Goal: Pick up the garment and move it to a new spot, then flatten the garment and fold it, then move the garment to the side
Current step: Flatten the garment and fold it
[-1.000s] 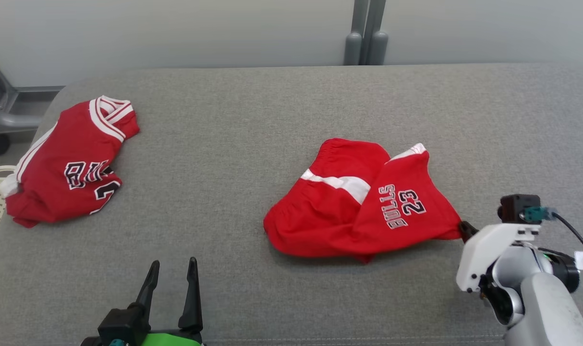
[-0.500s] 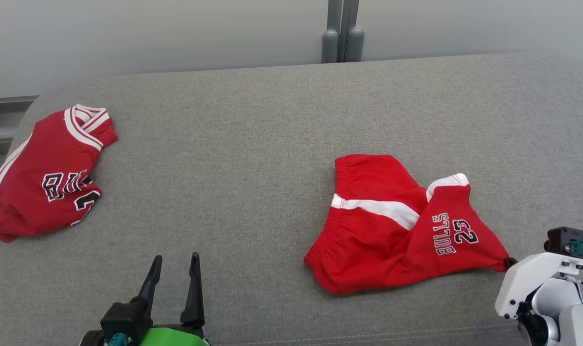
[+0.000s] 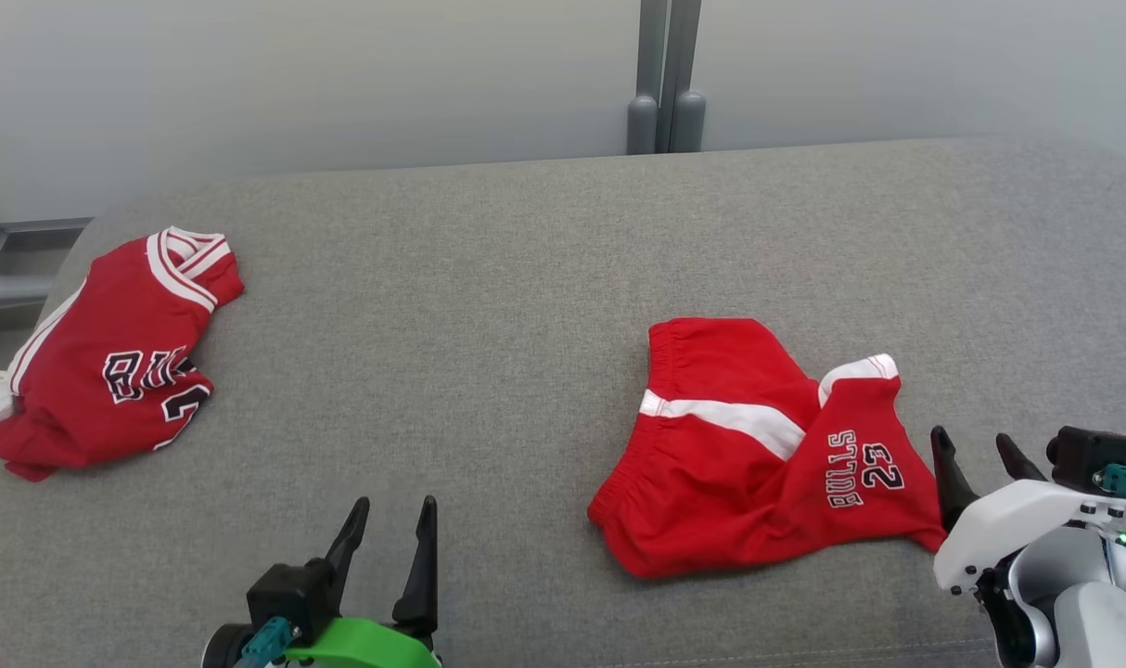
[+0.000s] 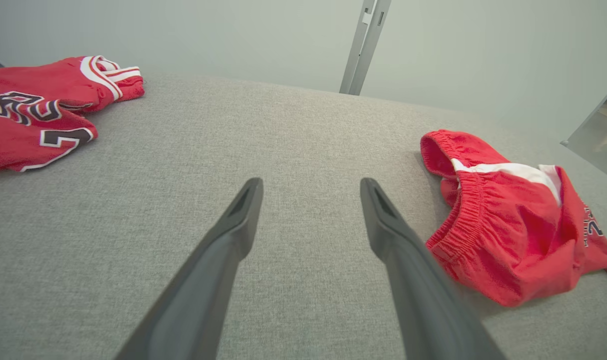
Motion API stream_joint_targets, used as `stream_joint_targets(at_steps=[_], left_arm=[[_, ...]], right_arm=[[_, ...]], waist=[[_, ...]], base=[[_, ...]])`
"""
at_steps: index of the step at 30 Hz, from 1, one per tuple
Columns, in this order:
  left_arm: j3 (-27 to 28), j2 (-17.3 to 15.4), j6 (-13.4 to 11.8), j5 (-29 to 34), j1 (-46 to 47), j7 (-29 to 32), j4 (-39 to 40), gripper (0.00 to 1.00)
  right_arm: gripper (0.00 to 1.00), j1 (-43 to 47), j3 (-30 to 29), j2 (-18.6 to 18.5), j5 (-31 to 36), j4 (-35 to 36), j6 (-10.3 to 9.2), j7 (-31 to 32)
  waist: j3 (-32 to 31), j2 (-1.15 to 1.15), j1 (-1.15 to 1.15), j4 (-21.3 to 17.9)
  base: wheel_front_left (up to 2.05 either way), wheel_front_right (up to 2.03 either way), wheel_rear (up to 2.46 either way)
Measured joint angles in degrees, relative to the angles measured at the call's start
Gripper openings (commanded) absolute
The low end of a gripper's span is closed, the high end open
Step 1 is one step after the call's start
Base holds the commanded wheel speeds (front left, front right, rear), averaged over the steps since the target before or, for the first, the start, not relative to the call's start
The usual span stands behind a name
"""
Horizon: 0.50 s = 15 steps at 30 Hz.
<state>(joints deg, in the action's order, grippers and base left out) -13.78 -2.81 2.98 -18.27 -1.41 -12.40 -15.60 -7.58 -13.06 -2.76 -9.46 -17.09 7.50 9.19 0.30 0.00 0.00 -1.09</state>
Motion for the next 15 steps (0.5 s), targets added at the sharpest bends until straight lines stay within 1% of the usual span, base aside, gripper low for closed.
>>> stream_joint_targets(at_steps=[5,9,12,15], left_arm=[[-1.05,-0.05,0.32,0.05,2.57,1.32,-0.46,1.00],[-1.29,-0.08,0.26,0.15,3.32,1.75,-0.67,1.00],[-1.30,-0.15,0.01,0.13,3.31,1.72,-0.90,1.00],[-1.85,-0.21,0.04,-0.07,3.21,2.31,-1.52,1.00]], right_arm=[[1.00,2.66,3.42,-0.03,-0.52,3.69,0.00,-9.37],[1.00,5.14,7.10,-0.03,1.46,6.64,0.00,-16.52],[1.00,6.66,9.00,-0.03,3.13,8.24,0.00,-20.35],[1.00,8.51,10.25,-0.01,5.05,9.44,0.00,-22.16]], waist=[[-0.83,0.00,0.00,-0.70],[-1.34,0.00,0.00,-1.83],[-1.69,0.00,0.00,-2.79],[-2.10,0.00,0.00,-3.69]], base=[[0.00,0.00,0.00],[0.00,0.00,0.00],[0.00,0.00,0.00],[0.00,0.00,0.00]])
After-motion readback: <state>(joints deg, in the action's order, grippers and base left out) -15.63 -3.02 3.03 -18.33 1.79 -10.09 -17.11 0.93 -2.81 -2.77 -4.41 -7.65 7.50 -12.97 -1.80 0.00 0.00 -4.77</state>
